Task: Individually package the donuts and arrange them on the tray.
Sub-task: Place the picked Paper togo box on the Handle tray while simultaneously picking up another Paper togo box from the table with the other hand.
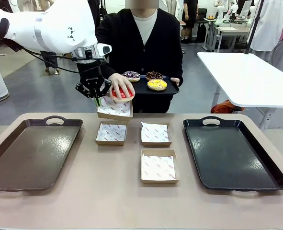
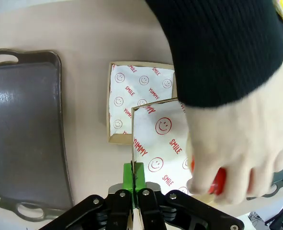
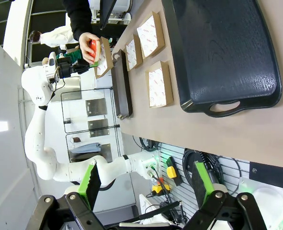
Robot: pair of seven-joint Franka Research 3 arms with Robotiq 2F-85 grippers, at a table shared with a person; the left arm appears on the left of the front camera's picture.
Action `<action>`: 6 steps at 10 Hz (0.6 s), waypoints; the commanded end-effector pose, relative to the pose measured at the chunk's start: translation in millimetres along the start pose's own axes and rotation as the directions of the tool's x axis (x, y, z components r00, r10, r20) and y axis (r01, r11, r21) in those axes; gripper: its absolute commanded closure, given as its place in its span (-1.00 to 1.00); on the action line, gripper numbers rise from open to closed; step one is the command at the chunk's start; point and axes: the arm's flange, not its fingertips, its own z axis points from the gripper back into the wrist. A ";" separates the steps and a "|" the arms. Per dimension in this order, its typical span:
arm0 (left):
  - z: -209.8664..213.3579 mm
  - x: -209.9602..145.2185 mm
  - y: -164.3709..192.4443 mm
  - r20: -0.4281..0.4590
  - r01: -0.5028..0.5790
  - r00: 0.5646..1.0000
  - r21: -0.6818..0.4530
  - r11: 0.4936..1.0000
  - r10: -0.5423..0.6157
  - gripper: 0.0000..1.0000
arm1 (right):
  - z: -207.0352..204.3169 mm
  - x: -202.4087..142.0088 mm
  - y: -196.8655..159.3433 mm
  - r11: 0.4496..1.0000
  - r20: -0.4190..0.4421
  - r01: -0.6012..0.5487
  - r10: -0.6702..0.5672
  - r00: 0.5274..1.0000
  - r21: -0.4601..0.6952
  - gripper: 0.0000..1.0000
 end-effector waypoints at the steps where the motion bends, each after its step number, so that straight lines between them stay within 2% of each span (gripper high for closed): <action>1: 2.4 -4.0 2.5 -0.001 -0.003 1.000 -0.007 1.000 0.003 0.98 | -3.1 -0.7 -0.5 1.000 0.014 -0.001 0.001 1.000 0.006 -1.00; 6: 2.4 -4.0 2.5 -0.001 -0.003 1.000 -0.007 1.000 0.003 0.98 | -3.1 -0.7 -0.5 1.000 0.014 -0.001 0.001 1.000 0.006 -1.00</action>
